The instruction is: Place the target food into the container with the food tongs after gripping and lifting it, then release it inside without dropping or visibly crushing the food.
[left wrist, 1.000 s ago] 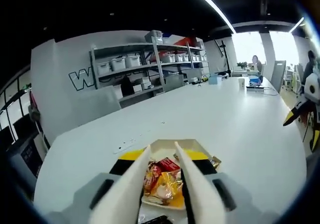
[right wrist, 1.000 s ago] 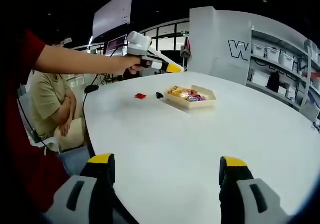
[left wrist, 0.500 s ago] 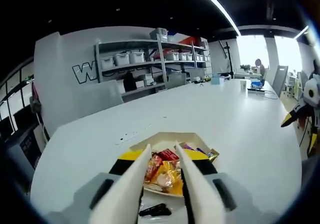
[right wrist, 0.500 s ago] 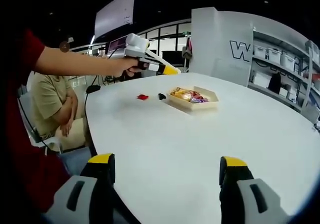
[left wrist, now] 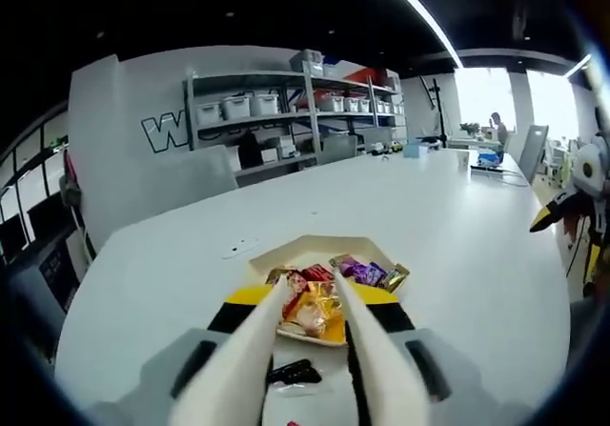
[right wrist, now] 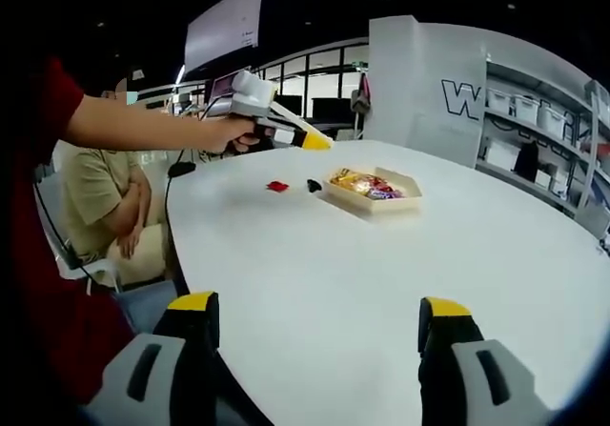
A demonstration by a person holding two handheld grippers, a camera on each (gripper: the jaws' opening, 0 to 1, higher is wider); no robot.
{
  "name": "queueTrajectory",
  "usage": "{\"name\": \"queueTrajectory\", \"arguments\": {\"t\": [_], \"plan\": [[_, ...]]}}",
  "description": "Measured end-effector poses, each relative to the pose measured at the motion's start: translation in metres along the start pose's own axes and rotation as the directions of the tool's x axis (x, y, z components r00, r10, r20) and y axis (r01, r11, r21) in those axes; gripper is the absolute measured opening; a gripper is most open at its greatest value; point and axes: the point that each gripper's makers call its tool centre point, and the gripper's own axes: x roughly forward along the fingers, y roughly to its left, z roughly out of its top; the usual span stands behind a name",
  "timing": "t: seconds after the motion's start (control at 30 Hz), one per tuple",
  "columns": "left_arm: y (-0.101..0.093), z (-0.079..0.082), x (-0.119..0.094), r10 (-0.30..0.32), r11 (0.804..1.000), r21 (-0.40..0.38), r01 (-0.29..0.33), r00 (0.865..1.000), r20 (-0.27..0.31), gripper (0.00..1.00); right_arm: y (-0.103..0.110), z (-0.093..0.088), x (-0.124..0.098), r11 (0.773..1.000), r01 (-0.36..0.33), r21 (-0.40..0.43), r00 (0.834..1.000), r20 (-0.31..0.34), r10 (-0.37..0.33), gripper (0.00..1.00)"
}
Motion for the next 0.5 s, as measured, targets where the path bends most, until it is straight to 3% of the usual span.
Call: {"name": "queueTrajectory", "arguments": {"t": [0.5], "plan": [[0.003,-0.031,-0.027,0.007,0.998,-0.070,-0.009,0.999,-0.035,0.27,0.011,0.006,0.007,0.999,-0.033,-0.019,0.999,0.000,0.033,0.84]]}}
